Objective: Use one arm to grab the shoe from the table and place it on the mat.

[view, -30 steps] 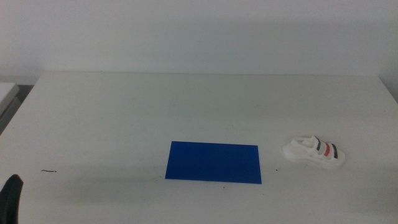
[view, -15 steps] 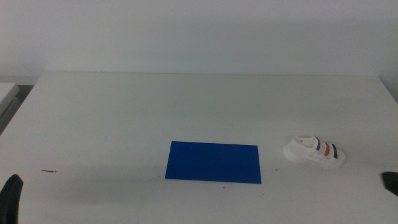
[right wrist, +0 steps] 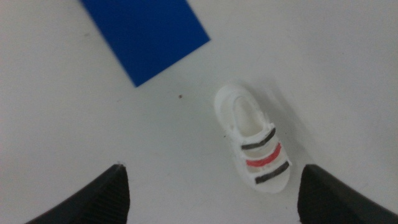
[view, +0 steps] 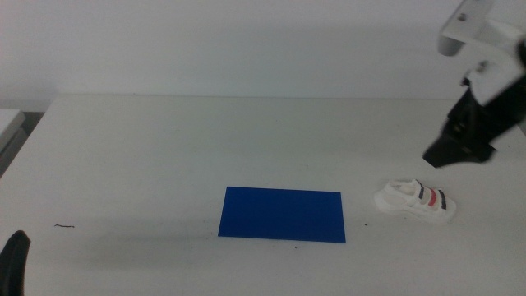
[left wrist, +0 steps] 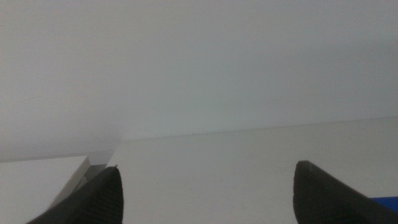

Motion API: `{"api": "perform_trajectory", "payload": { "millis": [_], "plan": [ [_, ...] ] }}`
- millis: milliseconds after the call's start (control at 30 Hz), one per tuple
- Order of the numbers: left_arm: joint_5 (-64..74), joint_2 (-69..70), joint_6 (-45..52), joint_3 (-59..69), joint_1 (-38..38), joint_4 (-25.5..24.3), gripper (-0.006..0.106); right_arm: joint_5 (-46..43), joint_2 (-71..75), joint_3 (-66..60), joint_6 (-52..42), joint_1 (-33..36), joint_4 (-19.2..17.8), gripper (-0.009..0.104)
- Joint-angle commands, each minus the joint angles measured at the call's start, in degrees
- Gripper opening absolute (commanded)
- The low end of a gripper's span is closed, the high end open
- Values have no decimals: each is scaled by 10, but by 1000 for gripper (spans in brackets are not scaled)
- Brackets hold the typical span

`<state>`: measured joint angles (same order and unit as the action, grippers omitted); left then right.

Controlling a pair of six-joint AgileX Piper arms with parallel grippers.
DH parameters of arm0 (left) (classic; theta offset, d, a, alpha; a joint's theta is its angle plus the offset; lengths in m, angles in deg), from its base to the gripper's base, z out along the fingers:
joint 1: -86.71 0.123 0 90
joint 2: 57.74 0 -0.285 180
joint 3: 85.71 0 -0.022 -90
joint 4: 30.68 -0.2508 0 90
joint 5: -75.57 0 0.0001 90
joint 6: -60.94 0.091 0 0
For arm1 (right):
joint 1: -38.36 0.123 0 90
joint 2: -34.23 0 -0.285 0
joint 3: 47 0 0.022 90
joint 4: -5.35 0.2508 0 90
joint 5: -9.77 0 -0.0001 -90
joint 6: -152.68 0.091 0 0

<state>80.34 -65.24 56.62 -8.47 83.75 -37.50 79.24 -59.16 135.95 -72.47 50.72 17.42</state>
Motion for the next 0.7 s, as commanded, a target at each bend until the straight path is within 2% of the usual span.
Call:
{"api": "perform_trajectory", "payload": {
  "millis": [0, 200, 433, 667],
  "plan": [
    [-7, -3, -1, 0, 0, 1, 94, 5, -45, 30, 12, -13, -1, 92],
    [-7, -3, -1, 0, 0, 1, 94, 5, -131, 42, 14, -17, -49, 92],
    [-7, -3, -1, 0, 0, 1, 94, -14, -184, 38, -93, -9, -121, 92],
    [-7, -3, -1, 0, 0, 1, 94, -67, -217, 5, -119, -6, -121, 92]
  ]
}}
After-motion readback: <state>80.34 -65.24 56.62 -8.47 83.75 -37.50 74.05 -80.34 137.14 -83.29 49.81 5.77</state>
